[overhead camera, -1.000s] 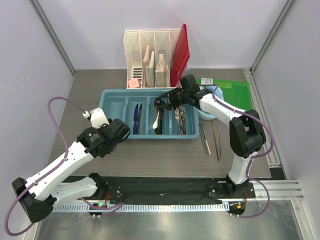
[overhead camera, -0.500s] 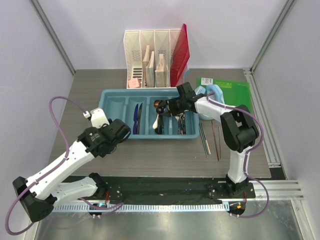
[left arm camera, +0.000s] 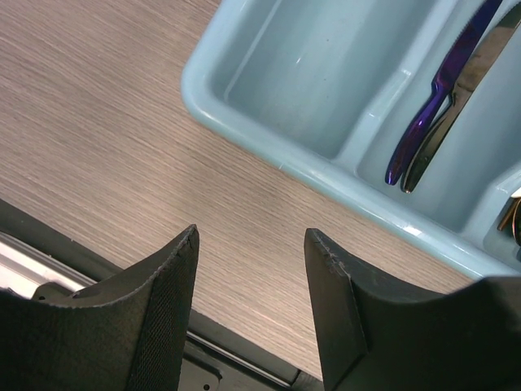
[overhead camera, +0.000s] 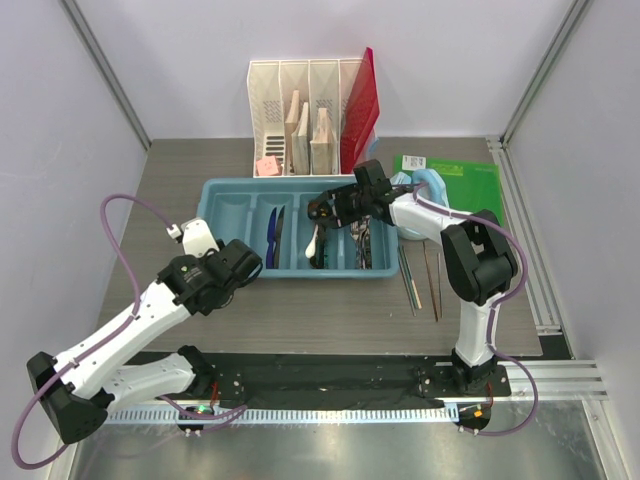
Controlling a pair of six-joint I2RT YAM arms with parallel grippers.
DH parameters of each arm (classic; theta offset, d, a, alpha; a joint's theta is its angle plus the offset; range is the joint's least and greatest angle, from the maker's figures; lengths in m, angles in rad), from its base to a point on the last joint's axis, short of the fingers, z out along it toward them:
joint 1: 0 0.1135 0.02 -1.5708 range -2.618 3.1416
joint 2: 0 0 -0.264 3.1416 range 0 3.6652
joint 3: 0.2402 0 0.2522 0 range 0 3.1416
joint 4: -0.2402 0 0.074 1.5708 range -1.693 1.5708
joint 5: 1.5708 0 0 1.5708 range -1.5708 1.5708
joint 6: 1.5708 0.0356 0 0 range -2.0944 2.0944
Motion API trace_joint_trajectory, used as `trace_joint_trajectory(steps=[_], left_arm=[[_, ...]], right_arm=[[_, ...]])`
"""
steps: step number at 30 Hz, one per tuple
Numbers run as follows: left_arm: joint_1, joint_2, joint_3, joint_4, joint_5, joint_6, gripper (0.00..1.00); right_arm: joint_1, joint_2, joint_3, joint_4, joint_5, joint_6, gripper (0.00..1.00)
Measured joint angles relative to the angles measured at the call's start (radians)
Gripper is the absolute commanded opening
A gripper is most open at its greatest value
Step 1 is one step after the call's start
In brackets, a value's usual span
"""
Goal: Sort the eating utensils into containers
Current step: Place the spoon in the storage box.
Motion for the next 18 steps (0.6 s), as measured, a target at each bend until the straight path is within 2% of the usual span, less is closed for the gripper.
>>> trace_joint_trajectory(steps=[3,13,18], left_arm=[[0.000,0.001,0.000,-0.001,0.001,0.000,0.55],[0.000,-0.017,0.000,-0.006,0.011,-0.009,0.54],[0.000,-0.047,-0.004,-0.010,0.011,-0.017,0.55]], right_arm=[[0.000,0.000,-0.003,0.021,-0.002,0.004,0.58],[-0.001,-0.008,-0.003,0.037,-0.010,-0.002,0.58],[-0.035,-0.138,-0.031,0.003,-0.008,-0.081,0.58]])
